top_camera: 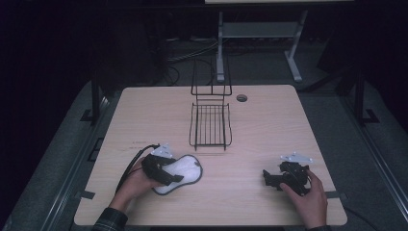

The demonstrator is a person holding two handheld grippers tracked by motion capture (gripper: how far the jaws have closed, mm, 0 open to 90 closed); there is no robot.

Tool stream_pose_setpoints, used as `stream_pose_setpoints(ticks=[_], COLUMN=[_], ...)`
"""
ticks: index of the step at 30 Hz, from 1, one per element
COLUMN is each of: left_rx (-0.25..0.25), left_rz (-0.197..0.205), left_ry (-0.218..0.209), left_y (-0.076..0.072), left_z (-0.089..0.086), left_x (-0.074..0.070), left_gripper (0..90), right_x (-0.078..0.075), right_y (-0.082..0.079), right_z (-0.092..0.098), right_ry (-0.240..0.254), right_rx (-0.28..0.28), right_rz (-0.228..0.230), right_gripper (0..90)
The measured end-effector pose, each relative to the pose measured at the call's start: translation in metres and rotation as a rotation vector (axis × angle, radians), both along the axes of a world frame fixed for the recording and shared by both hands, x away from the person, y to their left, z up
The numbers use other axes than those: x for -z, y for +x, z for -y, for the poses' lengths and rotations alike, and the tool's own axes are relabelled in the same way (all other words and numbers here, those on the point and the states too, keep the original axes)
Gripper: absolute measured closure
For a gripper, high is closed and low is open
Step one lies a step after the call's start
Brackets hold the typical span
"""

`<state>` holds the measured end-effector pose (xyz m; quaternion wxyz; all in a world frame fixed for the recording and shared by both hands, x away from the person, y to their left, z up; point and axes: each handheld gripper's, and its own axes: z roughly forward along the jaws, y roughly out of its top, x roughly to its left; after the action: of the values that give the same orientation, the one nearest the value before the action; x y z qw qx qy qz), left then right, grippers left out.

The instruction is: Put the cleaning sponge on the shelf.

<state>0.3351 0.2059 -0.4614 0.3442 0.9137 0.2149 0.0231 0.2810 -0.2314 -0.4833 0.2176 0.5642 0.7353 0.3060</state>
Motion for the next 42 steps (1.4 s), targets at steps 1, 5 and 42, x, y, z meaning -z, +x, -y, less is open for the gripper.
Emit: stream_pose_setpoints(ticks=[1, 5, 42], left_rx=[0.0, 0.004, -0.007], left_rz=[-0.002, 0.015, 0.017], left_ry=[-0.001, 0.009, -0.157], left_y=[0.0, -0.002, -0.009], left_z=[0.0, 0.001, -0.02], left_x=[0.0, -0.003, -0.04], left_gripper=[24.5, 26.2, 70.3], right_x=[0.0, 0.0, 0.0], right_y=[0.0, 0.0, 0.0], right_z=[0.0, 0.0, 0.0], right_ry=[0.0, 0.0, 0.001], right_rx=[0.0, 0.0, 0.0], right_rz=[0.0, 0.0, 0.0], right_gripper=[0.0, 0.0, 0.0])
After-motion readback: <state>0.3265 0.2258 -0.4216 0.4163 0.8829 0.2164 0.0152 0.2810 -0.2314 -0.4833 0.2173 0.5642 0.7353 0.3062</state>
